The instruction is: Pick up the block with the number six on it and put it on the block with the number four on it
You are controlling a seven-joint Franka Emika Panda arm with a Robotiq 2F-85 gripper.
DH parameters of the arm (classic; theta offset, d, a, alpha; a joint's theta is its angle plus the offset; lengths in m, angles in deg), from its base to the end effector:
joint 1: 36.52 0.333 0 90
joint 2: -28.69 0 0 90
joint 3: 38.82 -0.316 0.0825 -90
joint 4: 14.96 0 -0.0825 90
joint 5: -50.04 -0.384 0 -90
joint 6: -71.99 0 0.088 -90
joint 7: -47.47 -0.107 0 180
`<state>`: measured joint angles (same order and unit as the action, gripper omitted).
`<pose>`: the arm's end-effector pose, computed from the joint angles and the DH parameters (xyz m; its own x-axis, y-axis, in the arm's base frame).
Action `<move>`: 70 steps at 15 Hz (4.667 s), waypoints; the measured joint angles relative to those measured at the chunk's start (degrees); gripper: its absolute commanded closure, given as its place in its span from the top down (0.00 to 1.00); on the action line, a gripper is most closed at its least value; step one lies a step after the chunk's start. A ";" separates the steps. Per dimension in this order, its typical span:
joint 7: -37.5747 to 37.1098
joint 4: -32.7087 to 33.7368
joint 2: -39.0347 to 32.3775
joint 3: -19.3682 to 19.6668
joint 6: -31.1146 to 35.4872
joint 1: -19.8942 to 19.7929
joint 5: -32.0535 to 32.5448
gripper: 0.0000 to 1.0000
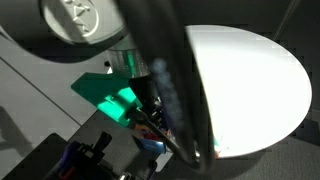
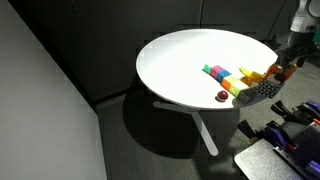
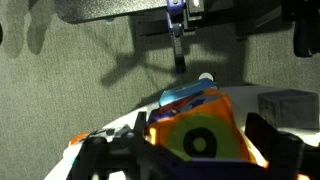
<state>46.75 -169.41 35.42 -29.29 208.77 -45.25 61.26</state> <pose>0.3665 -0.1207 0.2536 0.9647 -0.1768 -0.1949 -0.1626 -0.9829 0.0871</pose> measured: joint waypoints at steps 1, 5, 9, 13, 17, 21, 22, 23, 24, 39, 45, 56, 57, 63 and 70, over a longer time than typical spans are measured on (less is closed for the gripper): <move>0.00 0.01 0.06 -0.01 -0.20 0.00 -0.04 1.00; 0.52 0.09 0.80 -0.07 -2.04 0.01 -1.30 1.00; 1.26 0.18 1.95 -0.16 -3.43 0.01 -2.65 1.00; 1.30 0.28 3.23 -0.35 -4.78 0.01 -2.81 1.00; 1.30 0.55 4.41 -0.72 -5.73 0.05 -3.06 1.00; 1.23 1.20 5.06 -1.73 -5.78 0.51 -3.57 1.00; 1.17 1.46 5.08 -2.11 -5.77 0.67 -3.75 1.00; 1.06 1.71 5.08 -2.51 -5.68 0.91 -3.84 1.00; 0.89 1.94 5.08 -2.86 -5.57 1.24 -3.86 1.00; -0.16 4.67 6.03 -6.87 0.39 5.50 -9.91 1.00; -2.57 4.73 10.10 -8.67 -4.17 5.85 -9.91 1.00; -5.09 7.35 16.14 -9.82 -19.36 6.39 -12.26 1.00; -5.08 7.69 16.40 -9.82 -20.06 6.52 -12.57 1.00; -4.87 8.46 16.92 -9.82 -20.24 7.03 -12.79 1.00; -4.82 8.65 16.73 -9.82 -20.24 7.10 -12.79 1.00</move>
<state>41.93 -160.76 52.15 -39.11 188.53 -38.15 48.47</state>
